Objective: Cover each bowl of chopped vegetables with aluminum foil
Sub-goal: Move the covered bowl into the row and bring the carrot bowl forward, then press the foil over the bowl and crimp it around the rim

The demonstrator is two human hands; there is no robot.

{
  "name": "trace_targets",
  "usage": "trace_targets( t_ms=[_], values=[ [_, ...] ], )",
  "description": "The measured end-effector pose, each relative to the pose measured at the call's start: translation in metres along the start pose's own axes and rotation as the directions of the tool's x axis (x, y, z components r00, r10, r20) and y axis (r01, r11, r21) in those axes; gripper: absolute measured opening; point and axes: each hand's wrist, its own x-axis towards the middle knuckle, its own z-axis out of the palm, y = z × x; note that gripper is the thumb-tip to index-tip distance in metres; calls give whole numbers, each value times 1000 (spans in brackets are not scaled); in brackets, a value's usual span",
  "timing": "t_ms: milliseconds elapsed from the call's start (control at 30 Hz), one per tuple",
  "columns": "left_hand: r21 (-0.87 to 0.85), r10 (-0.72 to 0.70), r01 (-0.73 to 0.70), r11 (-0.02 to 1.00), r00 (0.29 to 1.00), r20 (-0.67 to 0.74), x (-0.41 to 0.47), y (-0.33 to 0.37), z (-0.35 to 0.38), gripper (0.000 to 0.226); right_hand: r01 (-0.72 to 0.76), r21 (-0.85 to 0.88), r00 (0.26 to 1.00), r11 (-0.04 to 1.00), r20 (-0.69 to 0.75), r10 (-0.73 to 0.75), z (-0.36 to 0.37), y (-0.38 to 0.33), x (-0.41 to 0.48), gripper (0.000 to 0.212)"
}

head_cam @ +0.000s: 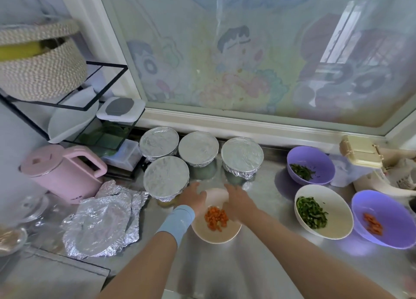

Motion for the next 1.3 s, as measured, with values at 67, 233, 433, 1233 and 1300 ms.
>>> trace_targets(
  t_ms=[67, 233, 433, 1233, 1300],
  values=[
    [-40, 24, -25, 999, 999, -37, -2, 0, -12, 46, 101, -33, 993, 994, -52, -102, -5, -19, 2, 56],
    [-44, -23, 16, 999, 988, -155, -7, -26, -60, 40, 267, 32, 963, 963, -43, -265, 3, -89, 6, 43],
    [-31, -94, 89, 996, 962, -256, -15, -109, -129, 40, 328, 119, 928, 937, 145, -343, 56, -183, 8, 34],
    [116, -44, 73, 991, 971, -235, -7, -284, -234, 52, -221, 592, 974, 775, 180, 140, 192, -299, 27, 8],
    [115, 73, -32, 993, 926, -370, -5, -268, -242, 50, -179, 602, 984, 778, 120, 134, 179, -294, 26, 16]
  ],
)
